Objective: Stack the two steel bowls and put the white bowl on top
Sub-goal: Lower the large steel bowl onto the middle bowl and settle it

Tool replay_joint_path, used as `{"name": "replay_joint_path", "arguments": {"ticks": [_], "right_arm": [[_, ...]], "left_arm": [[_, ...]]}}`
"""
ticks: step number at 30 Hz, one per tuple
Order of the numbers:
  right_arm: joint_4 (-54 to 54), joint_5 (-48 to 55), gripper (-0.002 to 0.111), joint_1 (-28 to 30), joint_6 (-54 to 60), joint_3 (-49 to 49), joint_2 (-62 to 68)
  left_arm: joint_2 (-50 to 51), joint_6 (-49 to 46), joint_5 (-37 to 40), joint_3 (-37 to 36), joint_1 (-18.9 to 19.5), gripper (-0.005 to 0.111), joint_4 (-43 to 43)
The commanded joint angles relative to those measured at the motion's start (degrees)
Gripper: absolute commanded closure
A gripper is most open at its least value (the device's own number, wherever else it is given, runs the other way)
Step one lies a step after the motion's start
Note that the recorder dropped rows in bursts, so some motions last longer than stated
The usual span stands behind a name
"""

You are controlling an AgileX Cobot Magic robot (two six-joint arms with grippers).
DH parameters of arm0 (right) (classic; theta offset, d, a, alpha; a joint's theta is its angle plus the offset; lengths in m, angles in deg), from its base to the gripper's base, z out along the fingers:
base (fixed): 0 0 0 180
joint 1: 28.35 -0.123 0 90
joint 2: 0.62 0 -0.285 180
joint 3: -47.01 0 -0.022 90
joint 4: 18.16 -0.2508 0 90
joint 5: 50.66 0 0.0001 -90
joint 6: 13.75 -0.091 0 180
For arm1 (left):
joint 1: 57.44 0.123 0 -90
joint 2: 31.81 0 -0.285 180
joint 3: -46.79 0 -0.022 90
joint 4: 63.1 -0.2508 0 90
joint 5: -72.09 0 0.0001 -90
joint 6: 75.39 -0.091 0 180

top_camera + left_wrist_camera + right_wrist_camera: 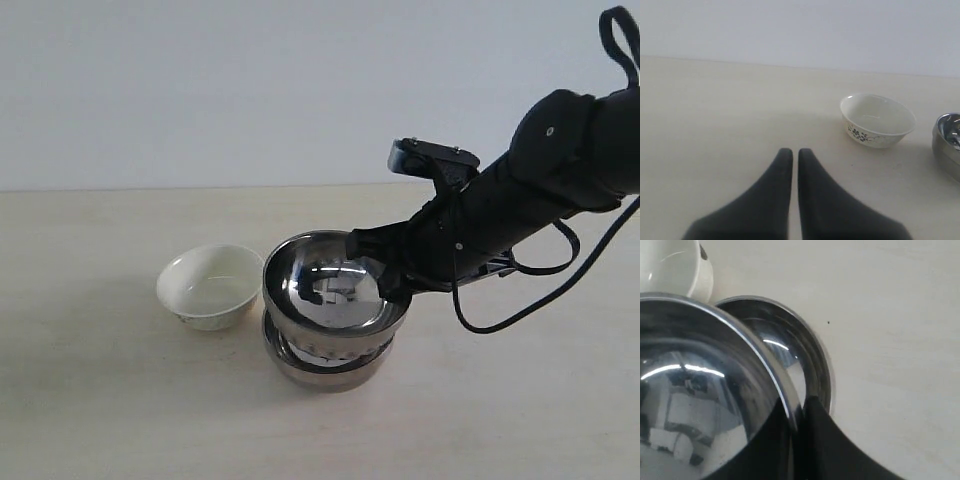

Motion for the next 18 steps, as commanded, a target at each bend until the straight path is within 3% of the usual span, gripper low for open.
{"name": "replay_joint_path", "arguments": {"ticks": [1,9,14,18], "right_arm": [[-0.5,-1.8,0.108,-0.1,0.2,0.0,1.8],[-0.4,-3.1,0.108,-0.6,0.8,0.0,3.0],[-0.4,-8.1,0.108,-4.8,0.7,0.0,3.3],[-0.4,-8.1,0.108,-5.0,0.0,0.0,3.3]], "left_arm": [[-0.2,0.0,0.0,-0.2,0.1,0.103,-0.1],[-0.2,0.0,0.0,-0.2,0.1,0.103,-0.1],[-0.2,0.0,0.0,-0.2,0.1,0.103,-0.1],[-0.2,0.0,0.0,-0.2,0.1,0.103,-0.1]]}}
